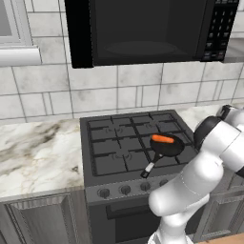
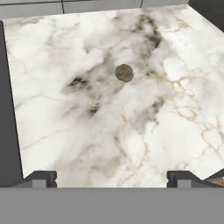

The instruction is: Put the carrot and garlic in the pan. Then turn on the front right burner and set the heat to medium.

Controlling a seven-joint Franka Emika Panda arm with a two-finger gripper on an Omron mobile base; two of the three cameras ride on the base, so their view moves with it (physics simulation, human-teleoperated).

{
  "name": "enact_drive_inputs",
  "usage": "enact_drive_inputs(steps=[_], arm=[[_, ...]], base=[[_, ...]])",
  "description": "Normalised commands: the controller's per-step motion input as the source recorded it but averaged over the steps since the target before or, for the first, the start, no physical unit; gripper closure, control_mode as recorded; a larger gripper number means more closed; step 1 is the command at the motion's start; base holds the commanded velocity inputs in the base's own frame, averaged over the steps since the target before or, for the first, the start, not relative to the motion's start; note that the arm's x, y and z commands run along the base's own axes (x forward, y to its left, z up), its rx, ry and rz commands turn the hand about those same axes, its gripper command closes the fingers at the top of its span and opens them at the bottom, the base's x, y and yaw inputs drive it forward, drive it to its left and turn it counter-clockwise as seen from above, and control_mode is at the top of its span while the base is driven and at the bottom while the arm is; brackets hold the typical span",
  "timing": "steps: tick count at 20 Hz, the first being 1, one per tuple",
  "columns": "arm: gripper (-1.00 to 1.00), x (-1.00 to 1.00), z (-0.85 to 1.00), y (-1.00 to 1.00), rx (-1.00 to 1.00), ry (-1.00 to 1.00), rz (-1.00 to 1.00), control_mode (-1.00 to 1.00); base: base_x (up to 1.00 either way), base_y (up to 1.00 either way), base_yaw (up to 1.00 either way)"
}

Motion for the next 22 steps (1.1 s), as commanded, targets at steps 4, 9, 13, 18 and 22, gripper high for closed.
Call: enact_drive_inputs(steps=[4, 9, 13, 18, 22], arm=[[-1.00, 0.10, -0.07, -0.20, 0.00, 0.00, -0.01, -1.00], [-1.00, 0.11, -0.11, -0.19, 0.00, 0.00, -0.02, -1.00], [-1.00, 0.10, -0.08, -0.08, 0.00, 0.00, -0.01, -1.00], [-1.00, 0.13, -0.04, -0.03, 0.01, 0.00, 0.00, -1.00], [-1.00, 0.18, -0.04, 0.00, 0.00, 0.00, 0.00, -1.00]], base=[[0.00, 0.00, 0.00], [0.00, 0.00, 0.00], [0.00, 0.00, 0.00], [0.00, 0.00, 0.00], [0.00, 0.00, 0.00]])
